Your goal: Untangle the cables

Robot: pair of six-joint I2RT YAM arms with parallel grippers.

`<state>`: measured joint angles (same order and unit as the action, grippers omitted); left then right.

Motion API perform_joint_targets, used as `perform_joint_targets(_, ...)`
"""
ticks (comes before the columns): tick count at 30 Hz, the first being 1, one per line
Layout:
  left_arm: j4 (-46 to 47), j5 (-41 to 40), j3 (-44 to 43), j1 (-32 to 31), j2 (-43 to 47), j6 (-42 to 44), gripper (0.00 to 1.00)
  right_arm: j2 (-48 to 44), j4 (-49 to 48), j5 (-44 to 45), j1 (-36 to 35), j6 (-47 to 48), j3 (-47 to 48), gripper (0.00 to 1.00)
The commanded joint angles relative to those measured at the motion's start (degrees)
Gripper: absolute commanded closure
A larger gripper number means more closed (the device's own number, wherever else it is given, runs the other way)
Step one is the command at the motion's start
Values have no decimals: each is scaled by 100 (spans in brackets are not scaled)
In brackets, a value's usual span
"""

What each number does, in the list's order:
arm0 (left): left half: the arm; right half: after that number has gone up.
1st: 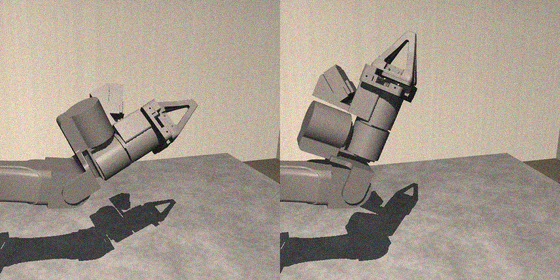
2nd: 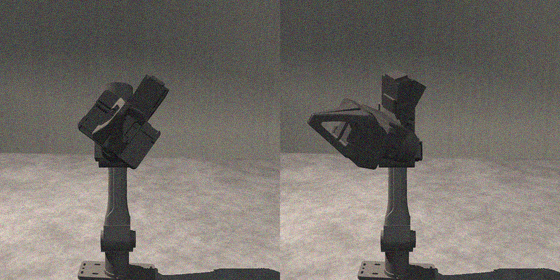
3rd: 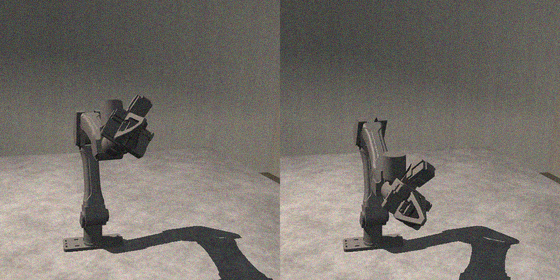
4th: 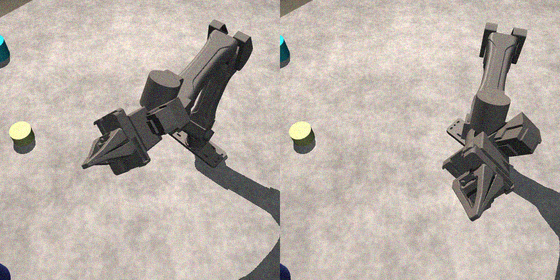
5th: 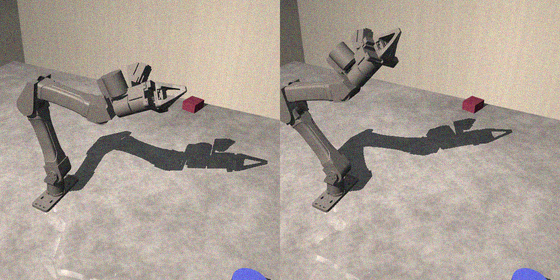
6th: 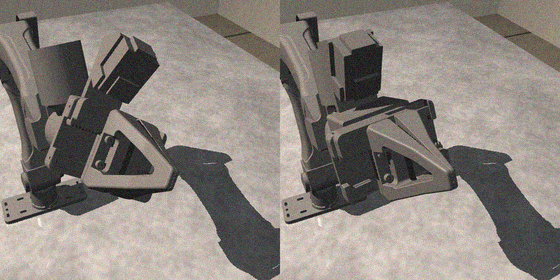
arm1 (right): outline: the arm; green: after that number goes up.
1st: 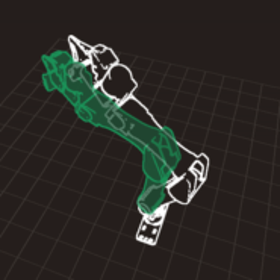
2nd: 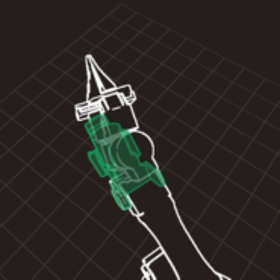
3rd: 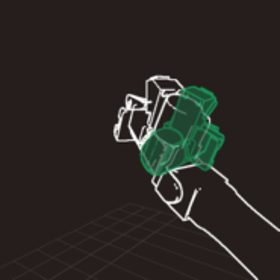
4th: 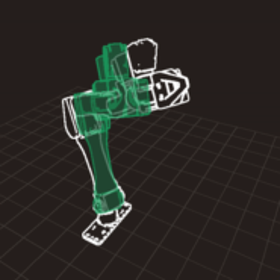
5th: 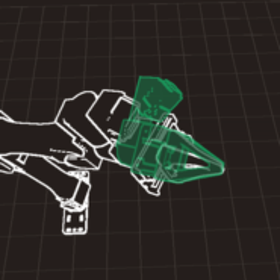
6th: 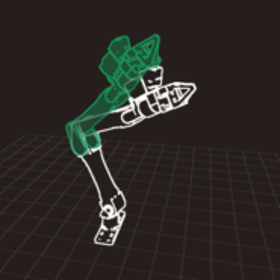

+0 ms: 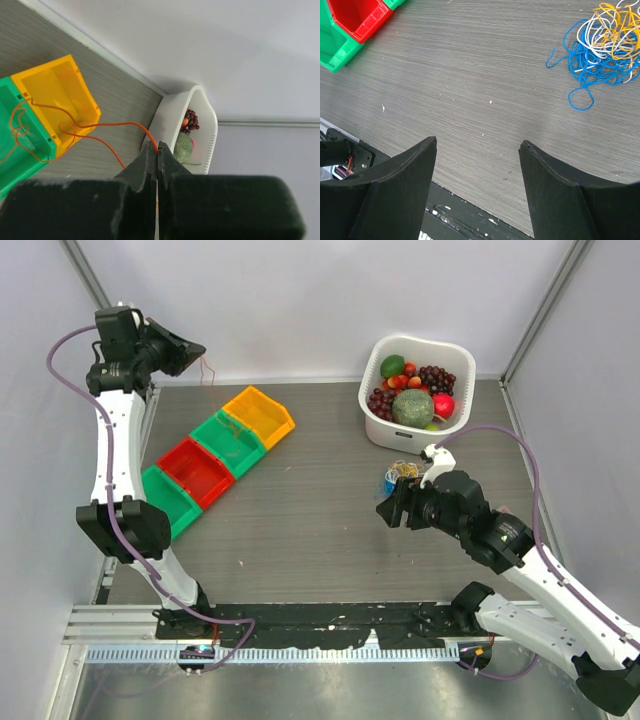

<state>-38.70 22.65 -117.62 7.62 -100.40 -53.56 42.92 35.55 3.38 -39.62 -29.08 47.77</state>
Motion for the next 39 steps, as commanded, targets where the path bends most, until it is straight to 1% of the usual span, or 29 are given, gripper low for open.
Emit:
perform_joint_targets(1,407,-68,230,38,310,126,100,68,-198,58,15,17,127,28)
perform_joint_targets(8,618,-253,828,47,293,425,100,59,-154,163,15,52,110,27)
perform_joint_targets(12,416,-393,855,29,161,811,100,120,-84,111,15,87,206,28)
perform_joint_targets(15,284,-577,1065,12,161,1110,100,77,-57,233,15,122,154,27)
perform_joint_targets(20,99,-1017,1785,-190,319,1620,100,173,-119,190,15,104,197,27)
perform_joint_targets(23,388,-1070,2487,-331,460,1603,100,200,-83,215,15,157,207,27)
perform_joint_targets(25,529,-1184,2805,-401,434,1638,100,156,-118,303,15,148,163,27)
perform_joint_targets(27,504,-1246,2824,-428,276,1691,100,147,-171,321,15,157,154,27)
perform_joint_targets(30,188,-1185,2578,-445,-110,1639,100,173,-84,304,24,157,250,27)
perform_joint_targets(34,231,-1219,2403,-472,-620,1594,100,-11,-22,418,24,122,189,27)
perform_joint_targets(39,126,-1509,1885,-480,-1340,1884,100,-64,-13,436,24,34,171,27)
